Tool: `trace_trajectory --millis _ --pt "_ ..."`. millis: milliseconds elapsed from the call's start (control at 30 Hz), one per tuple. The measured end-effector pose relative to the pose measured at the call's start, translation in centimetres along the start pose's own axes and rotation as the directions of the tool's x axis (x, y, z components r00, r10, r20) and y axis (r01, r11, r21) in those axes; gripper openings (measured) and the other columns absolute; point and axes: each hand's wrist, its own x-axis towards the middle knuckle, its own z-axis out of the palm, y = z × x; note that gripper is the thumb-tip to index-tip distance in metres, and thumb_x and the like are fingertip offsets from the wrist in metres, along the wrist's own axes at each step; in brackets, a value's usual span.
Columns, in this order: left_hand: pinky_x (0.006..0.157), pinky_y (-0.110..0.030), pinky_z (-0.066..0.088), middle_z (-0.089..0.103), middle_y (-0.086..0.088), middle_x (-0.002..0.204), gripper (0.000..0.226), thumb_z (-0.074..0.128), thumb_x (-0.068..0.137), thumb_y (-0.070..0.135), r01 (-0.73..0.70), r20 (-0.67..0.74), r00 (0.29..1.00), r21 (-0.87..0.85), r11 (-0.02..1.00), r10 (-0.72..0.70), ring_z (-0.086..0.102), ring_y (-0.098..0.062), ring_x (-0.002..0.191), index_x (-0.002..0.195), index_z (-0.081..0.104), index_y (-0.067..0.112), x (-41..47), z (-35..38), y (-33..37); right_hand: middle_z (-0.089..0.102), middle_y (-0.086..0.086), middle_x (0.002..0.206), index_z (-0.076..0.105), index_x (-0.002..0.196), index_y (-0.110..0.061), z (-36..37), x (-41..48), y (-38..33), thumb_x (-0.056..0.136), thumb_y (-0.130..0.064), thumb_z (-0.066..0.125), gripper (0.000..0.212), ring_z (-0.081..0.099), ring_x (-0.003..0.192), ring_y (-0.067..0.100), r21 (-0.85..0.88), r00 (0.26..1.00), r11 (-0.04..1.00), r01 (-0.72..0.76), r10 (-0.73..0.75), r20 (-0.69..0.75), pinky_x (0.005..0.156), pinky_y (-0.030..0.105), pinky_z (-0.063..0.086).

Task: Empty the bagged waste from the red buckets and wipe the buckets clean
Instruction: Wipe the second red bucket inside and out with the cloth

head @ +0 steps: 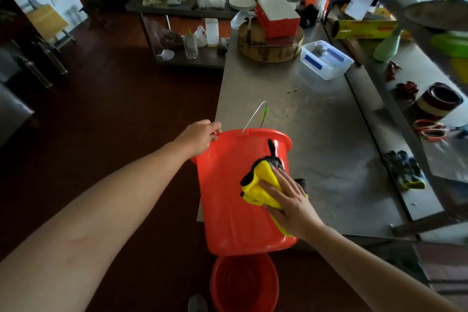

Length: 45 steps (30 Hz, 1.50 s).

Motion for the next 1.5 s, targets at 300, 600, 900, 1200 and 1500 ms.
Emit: trace_trajectory --millis 300,600,900,1200,1500 --pt "0.067 -0.029 0.045 0.055 0.006 0.099 0.007 0.055 0.102 0.021 -0.013 0.023 1.0 0.034 0.999 0.012 0.057 -0.01 0.083 0.107 0.059 0.025 0.2 0.2 0.7 0.019 0.005 0.168 0.034 0.155 -0.042 1.0 -9.3 -2.3 0.098 -0.055 0.056 0.062 0.017 0.154 0.033 -0.087 0.993 0.994 0.072 -0.064 0.096 0.118 0.053 0.028" --pt "0.066 -0.024 0.04 0.052 0.013 0.095 0.008 0.057 0.101 0.017 -0.047 0.013 0.999 0.037 0.998 0.047 0.056 -0.008 0.083 0.105 0.06 0.023 0.6 0.3 1.3 0.024 0.001 0.166 0.044 0.152 -0.033 0.0 -1.3 -0.4 0.097 -0.048 0.057 0.058 0.025 0.152 0.027 0.047 0.987 0.986 -0.16 0.161 -0.006 0.116 0.051 0.036" --pt "0.088 -0.04 0.053 0.061 0.001 0.11 0.012 0.058 0.101 0.022 -0.062 -0.003 0.998 0.03 0.998 0.062 0.061 -0.019 0.098 0.11 0.063 0.017 0.2 0.0 2.8 0.036 -0.002 0.158 0.04 0.152 -0.038 -1.5 5.9 1.7 0.098 -0.037 0.063 0.059 0.04 0.139 0.028 0.163 0.866 0.852 -0.498 0.499 0.033 0.11 0.043 0.041" --pt "0.082 -0.039 0.051 0.059 -0.002 0.102 0.027 0.059 0.1 0.038 -0.058 -0.084 0.995 0.05 0.997 0.062 0.056 -0.022 0.096 0.106 0.059 0.012 0.0 1.3 4.1 0.045 0.0 0.144 0.045 0.149 -0.036 -2.0 3.6 1.6 0.094 -0.012 0.06 0.062 0.05 0.125 0.028 0.189 0.828 0.808 -0.558 0.556 0.067 0.1 0.04 0.046" --pt "0.073 -0.044 0.053 0.056 -0.003 0.109 0.027 0.047 0.105 0.032 -0.075 -0.213 0.97 0.194 0.978 0.117 0.051 -0.028 0.101 0.129 0.053 0.021 -1.7 4.6 5.9 0.045 -0.006 0.143 0.044 0.146 -0.044 -2.4 1.2 1.8 0.094 -0.014 0.059 0.062 0.052 0.122 0.021 0.225 0.799 0.77 -0.598 0.596 0.083 0.093 0.03 0.043"
